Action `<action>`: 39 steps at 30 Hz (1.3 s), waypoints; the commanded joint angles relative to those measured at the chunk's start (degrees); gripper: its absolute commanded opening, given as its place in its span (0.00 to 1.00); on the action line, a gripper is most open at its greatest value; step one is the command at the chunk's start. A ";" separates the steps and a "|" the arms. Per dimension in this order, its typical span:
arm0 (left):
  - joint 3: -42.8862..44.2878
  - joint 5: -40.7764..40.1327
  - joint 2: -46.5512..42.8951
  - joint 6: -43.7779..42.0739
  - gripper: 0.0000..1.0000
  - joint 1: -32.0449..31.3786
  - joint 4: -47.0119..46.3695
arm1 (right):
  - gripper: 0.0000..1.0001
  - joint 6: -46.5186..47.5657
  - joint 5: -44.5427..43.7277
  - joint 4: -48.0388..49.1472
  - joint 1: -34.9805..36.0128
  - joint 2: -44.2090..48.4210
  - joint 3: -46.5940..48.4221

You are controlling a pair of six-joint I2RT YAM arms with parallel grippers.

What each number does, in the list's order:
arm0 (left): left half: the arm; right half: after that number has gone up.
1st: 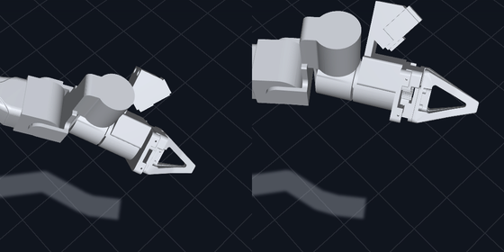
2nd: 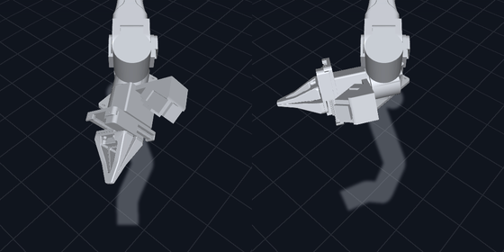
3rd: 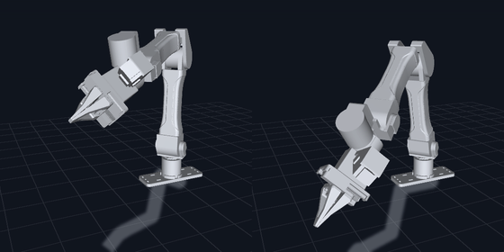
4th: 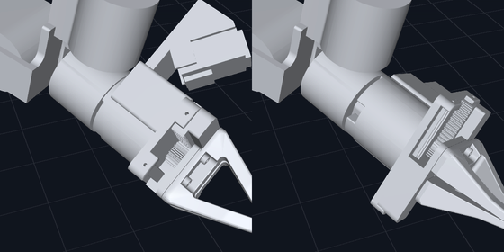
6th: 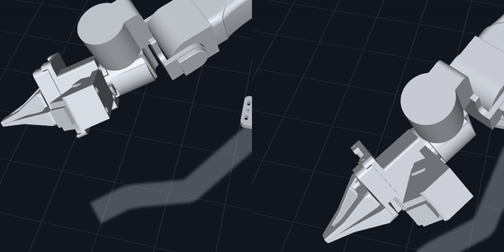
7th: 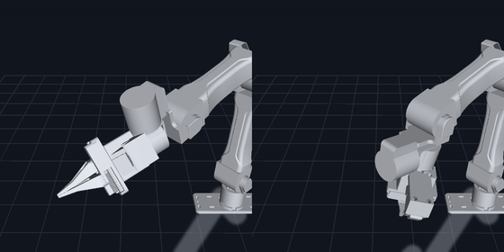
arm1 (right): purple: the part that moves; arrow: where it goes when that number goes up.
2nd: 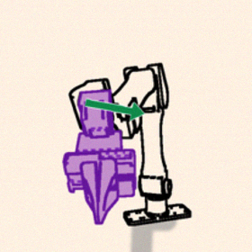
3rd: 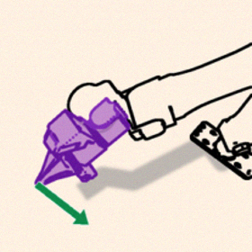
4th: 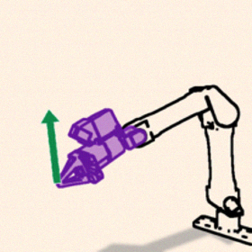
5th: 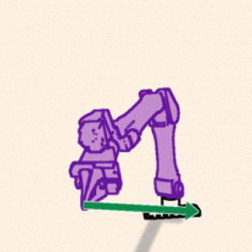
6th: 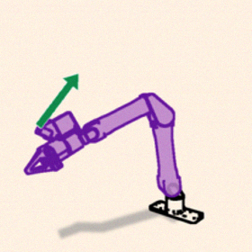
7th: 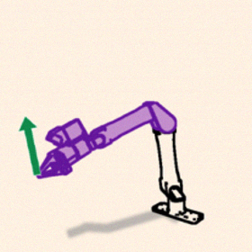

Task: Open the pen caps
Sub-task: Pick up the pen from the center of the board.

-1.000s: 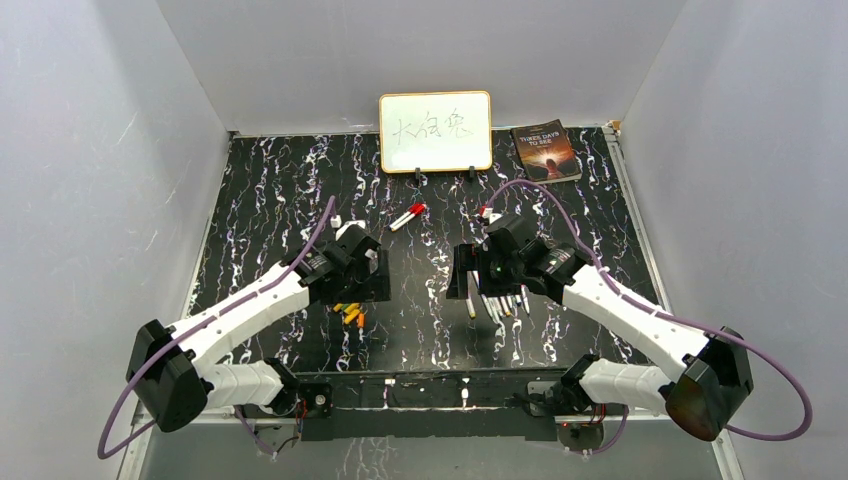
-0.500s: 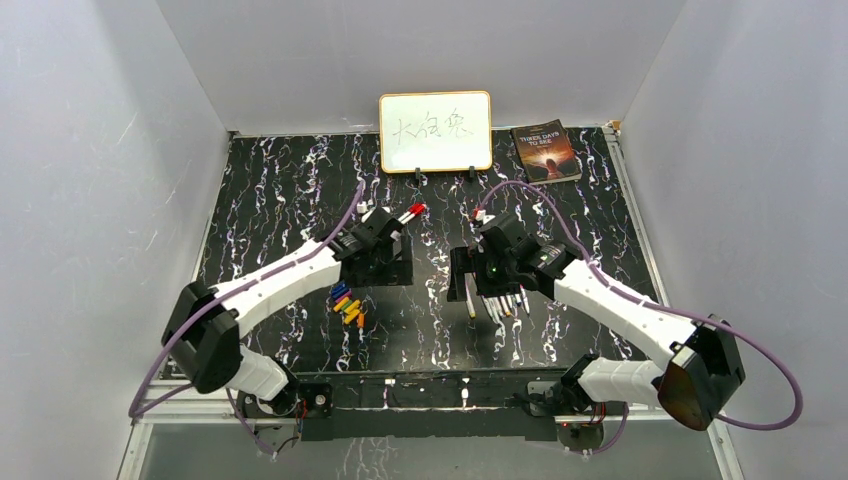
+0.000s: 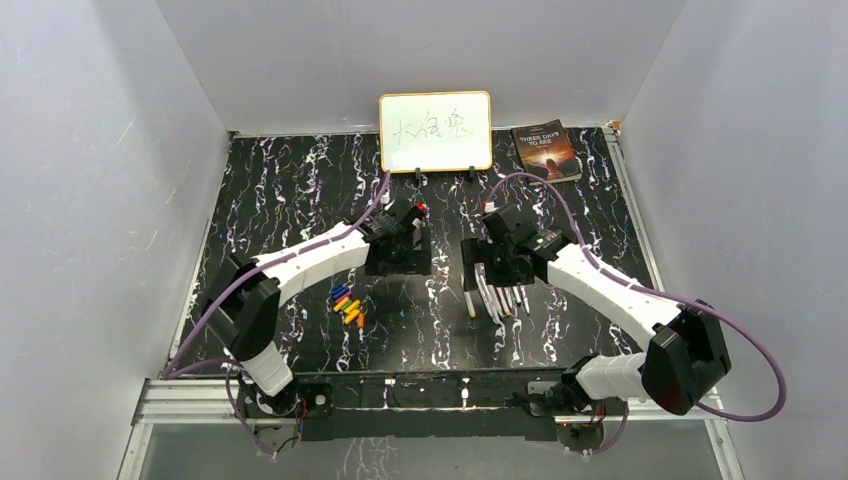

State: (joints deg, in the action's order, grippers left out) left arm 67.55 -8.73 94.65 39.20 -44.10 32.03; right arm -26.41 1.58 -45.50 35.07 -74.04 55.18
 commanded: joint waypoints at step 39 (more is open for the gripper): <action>32.85 7.49 28.50 -29.11 0.60 13.23 1.43 | 0.89 -8.35 6.86 -5.52 -2.03 19.97 1.14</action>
State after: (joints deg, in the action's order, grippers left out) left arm 98.28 -4.47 124.11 11.57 -30.59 34.26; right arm -33.87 8.93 -52.16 33.21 -55.13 54.11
